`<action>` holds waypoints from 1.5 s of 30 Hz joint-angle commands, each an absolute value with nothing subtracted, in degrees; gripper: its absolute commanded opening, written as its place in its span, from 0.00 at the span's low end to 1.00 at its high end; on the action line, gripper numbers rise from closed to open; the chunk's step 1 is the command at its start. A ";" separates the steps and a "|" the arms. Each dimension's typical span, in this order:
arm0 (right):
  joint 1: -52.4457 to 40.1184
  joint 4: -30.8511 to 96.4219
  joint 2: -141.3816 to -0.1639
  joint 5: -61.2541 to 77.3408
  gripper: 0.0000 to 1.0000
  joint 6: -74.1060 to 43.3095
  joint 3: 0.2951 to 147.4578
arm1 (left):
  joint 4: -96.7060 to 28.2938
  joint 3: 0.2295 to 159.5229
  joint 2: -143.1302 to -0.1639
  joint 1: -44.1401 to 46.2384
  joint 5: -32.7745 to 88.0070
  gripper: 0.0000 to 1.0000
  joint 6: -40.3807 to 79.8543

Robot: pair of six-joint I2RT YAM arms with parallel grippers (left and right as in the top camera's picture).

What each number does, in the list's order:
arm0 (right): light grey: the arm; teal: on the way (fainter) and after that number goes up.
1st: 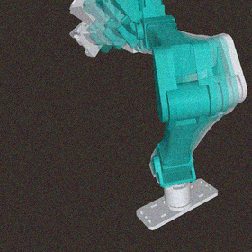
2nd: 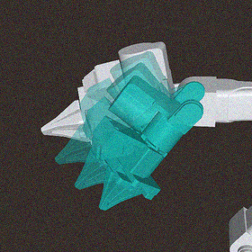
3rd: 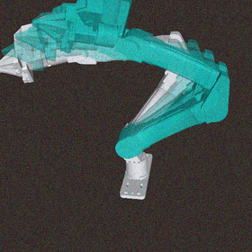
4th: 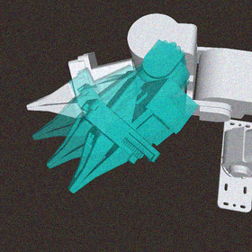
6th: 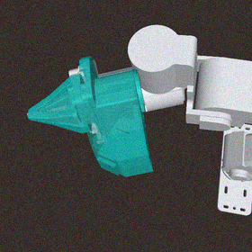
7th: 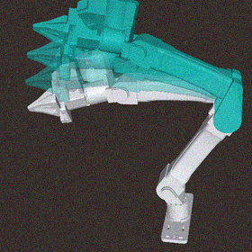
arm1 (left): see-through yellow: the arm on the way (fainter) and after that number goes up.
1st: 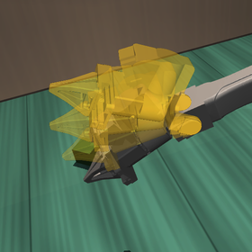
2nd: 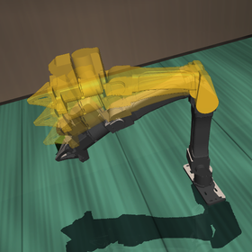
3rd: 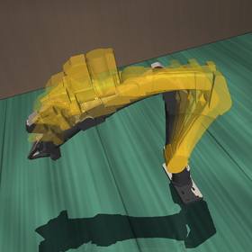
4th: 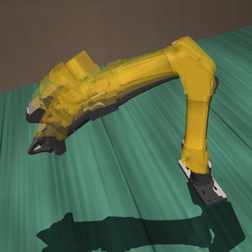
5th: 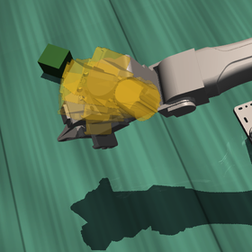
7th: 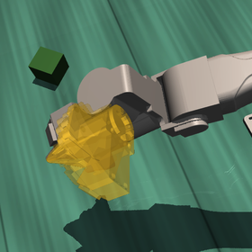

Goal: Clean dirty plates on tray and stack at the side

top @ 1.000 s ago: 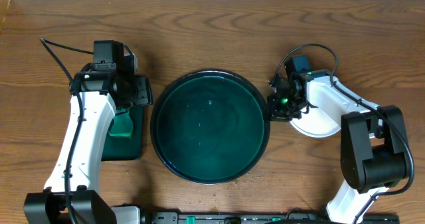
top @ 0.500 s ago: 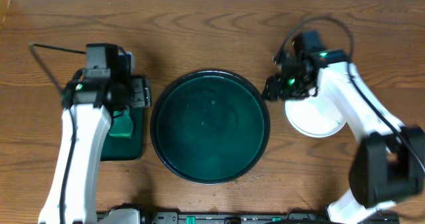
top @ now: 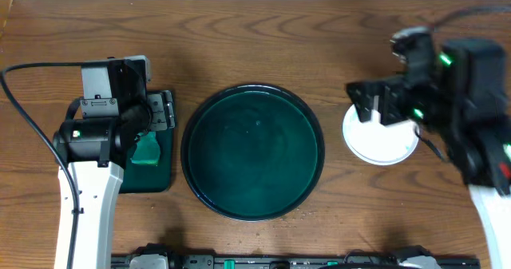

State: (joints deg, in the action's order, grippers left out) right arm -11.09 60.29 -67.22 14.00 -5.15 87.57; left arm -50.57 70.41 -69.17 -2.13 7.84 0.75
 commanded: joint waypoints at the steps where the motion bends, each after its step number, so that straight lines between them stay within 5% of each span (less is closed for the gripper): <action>1: -10.11 62.11 -60.99 12.21 0.99 -4.60 88.29 | -50.54 71.16 -69.23 -2.07 8.38 0.75 -0.21; 10: -10.11 75.07 -49.60 7.73 0.99 -2.48 88.27 | -50.54 71.16 -69.23 -2.07 8.38 0.75 -0.21; 22: -10.11 73.41 -47.94 0.10 0.99 -2.72 84.73 | -50.54 71.16 -69.23 -2.07 8.38 0.75 -0.21; 37: -7.14 24.93 -30.92 -2.90 0.99 -2.50 38.11 | -50.52 71.16 -69.23 -2.07 8.38 0.75 -0.21; 45: -3.92 12.14 -15.55 1.76 0.99 -2.94 16.27 | -50.54 71.16 -69.23 -2.07 8.38 0.75 -0.21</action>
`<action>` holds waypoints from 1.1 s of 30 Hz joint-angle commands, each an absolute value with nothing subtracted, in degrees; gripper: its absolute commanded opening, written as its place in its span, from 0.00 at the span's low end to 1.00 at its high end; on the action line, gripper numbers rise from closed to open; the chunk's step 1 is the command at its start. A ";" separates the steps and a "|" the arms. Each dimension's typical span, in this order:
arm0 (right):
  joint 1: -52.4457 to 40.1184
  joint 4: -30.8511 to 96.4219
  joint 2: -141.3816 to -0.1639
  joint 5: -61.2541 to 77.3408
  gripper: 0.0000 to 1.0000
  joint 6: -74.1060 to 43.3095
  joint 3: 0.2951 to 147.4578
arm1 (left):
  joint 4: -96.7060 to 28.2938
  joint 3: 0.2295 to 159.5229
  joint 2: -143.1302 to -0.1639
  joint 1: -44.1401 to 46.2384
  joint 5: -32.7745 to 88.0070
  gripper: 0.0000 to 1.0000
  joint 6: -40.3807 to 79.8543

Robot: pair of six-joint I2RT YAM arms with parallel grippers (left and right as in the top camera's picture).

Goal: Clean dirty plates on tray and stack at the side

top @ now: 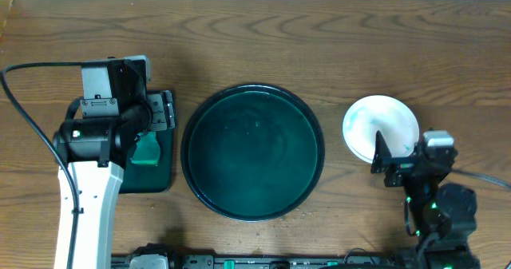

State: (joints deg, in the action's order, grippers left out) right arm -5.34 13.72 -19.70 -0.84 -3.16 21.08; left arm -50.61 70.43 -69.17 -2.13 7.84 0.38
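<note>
A white plate (381,125) lies on the wooden table to the right of the round dark green tray (252,213), which holds nothing. My right gripper (382,162) sits just in front of the plate's near edge, pointing left, open and holding nothing. On the left, a teal sponge (148,151) rests on a dark rectangular mat (156,177), half hidden under my left arm. My left gripper (163,111) is over the mat's far end; the overhead view does not show how its fingers stand.
The left arm's white link (84,213) runs along the front left, with its black cable (32,125) looping over the table. The right arm's base (439,213) sits at the front right. A black rail (287,261) lines the front edge.
My right arm has drawn back from above the white plate to the front right; the plate now lies uncovered on the table. The left arm, sponge and tray have not moved.
</note>
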 commanded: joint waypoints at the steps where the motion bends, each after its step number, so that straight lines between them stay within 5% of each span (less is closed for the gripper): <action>1: -3.70 11.73 -14.15 2.00 0.99 -2.94 14.46 | -50.52 71.16 -69.23 -2.07 8.38 0.76 -0.21; 13: -3.75 7.51 -4.36 2.02 0.99 -3.40 1.76 | -50.54 71.16 -69.23 -2.07 8.38 0.76 -0.21; 33: -3.77 3.44 -0.27 2.44 0.99 -3.33 0.30 | -50.54 71.16 -69.23 -2.07 8.38 0.76 -0.21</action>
